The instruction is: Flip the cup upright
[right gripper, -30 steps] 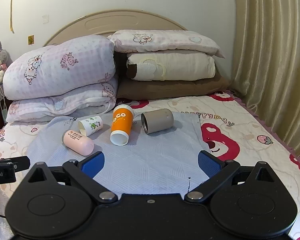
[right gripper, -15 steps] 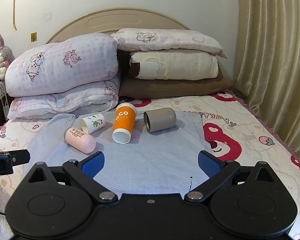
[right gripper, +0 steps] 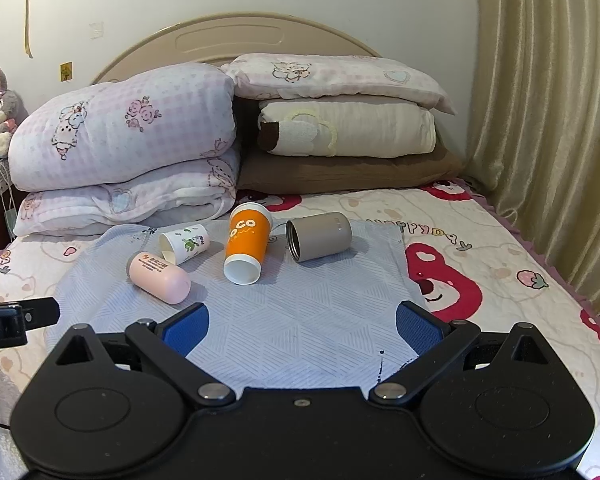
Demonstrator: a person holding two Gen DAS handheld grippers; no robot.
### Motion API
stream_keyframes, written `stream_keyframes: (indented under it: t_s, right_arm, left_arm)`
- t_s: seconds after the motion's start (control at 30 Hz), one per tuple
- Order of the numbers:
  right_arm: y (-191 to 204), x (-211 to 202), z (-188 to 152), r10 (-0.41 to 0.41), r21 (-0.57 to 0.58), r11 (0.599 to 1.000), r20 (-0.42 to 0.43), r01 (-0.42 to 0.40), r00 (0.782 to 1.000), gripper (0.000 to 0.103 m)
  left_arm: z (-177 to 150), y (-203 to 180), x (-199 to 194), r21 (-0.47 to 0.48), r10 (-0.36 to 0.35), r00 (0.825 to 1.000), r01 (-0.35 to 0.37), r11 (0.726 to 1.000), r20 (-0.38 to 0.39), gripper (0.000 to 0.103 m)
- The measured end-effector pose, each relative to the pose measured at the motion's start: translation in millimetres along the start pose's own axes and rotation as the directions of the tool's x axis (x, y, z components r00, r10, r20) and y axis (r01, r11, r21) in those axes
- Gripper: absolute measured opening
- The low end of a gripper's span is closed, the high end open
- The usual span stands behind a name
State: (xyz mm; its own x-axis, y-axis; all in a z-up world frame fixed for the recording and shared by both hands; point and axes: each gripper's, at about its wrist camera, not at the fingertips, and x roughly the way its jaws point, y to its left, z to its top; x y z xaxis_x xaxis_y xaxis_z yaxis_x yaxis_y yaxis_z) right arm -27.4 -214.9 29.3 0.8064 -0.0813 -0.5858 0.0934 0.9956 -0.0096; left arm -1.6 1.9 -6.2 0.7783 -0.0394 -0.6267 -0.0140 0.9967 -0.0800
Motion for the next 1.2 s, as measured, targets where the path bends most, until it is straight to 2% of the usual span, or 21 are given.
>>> stream_keyframes:
  t_s: [0.77, 0.97, 1.1, 1.2]
  right_arm:
    - [-1.6, 1.8, -1.0, 0.0, -0.005, 1.0, -0.012, 0.0, 1.0, 0.101]
    - [-1.7, 5.3, -2.7, 0.011, -0.01, 1.0, -0.026, -0.012, 1.0, 0.101]
    - [-12.0, 4.3, 9.8, 0.083, -0.021, 0.996, -0.043, -0.084, 0.996, 0.101]
    - [-27.2, 0.8, 25.4, 0.162, -0.055, 0.985, -0.02, -0.162, 0.987, 0.101]
  left_arm:
    - [-3.5, 1.1, 7.1, 0.004, 0.009, 0.999, -0.009, 1.0, -0.032, 0.103]
    - [1.8, -2.4, 13.0, 0.0, 0.001, 0.998, -0.001, 1.0, -0.067, 0.103]
    - [17.9, -13.3, 18.2, 0.004, -0.053, 0.994, 0.054, 0.999, -0.093, 0.103]
    - [35.3, -23.5, 20.1, 0.013, -0.15, 0.986, 0.152, 0.988, -0.078, 0.103]
